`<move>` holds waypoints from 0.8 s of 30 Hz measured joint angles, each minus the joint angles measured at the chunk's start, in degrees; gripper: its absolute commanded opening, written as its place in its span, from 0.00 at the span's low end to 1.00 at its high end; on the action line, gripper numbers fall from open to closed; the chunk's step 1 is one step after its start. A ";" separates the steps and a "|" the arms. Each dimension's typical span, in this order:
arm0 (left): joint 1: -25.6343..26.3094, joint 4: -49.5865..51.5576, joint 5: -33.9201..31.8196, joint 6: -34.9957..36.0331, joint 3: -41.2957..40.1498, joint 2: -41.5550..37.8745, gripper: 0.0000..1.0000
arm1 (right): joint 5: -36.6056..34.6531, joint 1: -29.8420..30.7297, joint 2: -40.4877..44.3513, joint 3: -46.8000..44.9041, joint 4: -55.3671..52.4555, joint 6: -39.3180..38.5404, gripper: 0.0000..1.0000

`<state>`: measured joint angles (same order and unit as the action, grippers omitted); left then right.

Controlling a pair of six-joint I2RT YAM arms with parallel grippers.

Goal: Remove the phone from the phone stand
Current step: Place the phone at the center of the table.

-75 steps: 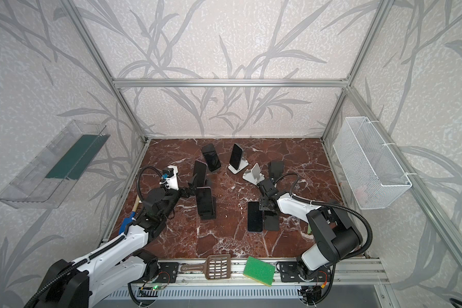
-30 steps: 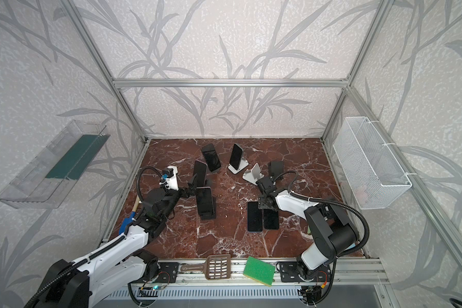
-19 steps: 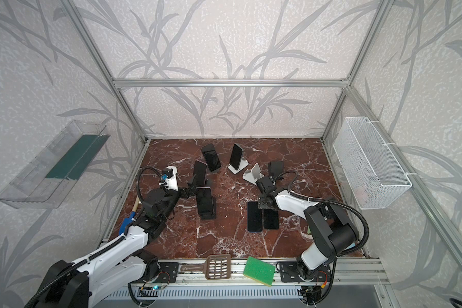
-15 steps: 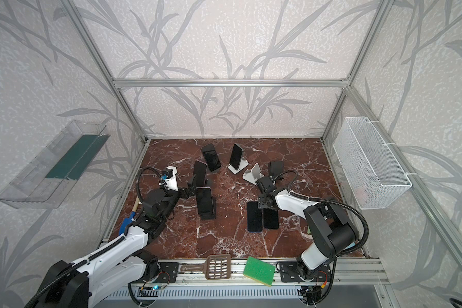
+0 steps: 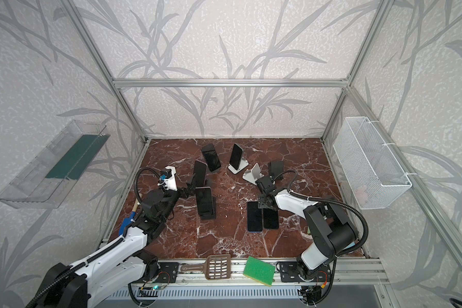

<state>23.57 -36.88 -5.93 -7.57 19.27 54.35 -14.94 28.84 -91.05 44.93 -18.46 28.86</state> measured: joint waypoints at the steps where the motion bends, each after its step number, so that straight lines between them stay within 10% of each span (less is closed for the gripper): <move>1: 0.00 0.00 0.00 0.00 0.00 -0.02 0.99 | 0.00 0.00 0.00 0.00 0.00 0.00 0.74; 24: 0.00 0.24 0.04 -0.59 0.00 -1.03 0.99 | 1.05 0.00 2.38 -1.16 -3.69 0.02 0.72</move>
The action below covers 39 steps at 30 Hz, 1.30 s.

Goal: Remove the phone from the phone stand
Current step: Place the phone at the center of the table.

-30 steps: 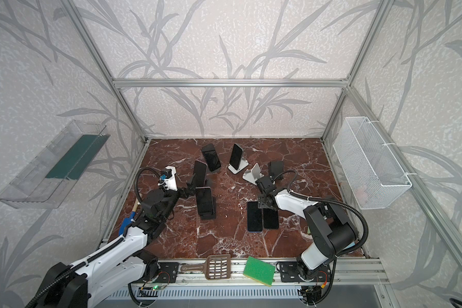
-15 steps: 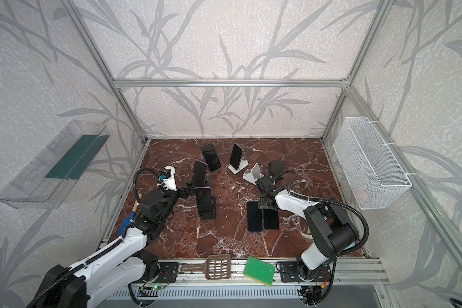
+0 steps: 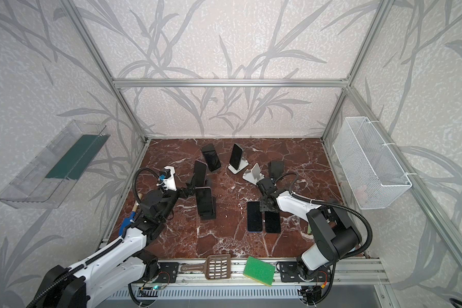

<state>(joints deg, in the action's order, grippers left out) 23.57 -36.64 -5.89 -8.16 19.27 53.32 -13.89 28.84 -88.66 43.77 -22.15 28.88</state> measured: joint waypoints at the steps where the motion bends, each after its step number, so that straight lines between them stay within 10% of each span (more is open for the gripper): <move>1: 0.00 0.02 -0.02 0.00 0.00 0.00 0.99 | 0.00 0.00 -0.02 0.02 0.00 0.00 0.72; 39: 0.00 5.88 -0.28 -0.57 2.08 -3.50 0.99 | -1.46 0.00 4.28 7.65 -3.28 -3.04 0.92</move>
<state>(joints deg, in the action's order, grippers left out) 23.57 -30.76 -6.17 -8.73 21.34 49.82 -15.35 28.84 -84.38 51.42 -25.43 25.85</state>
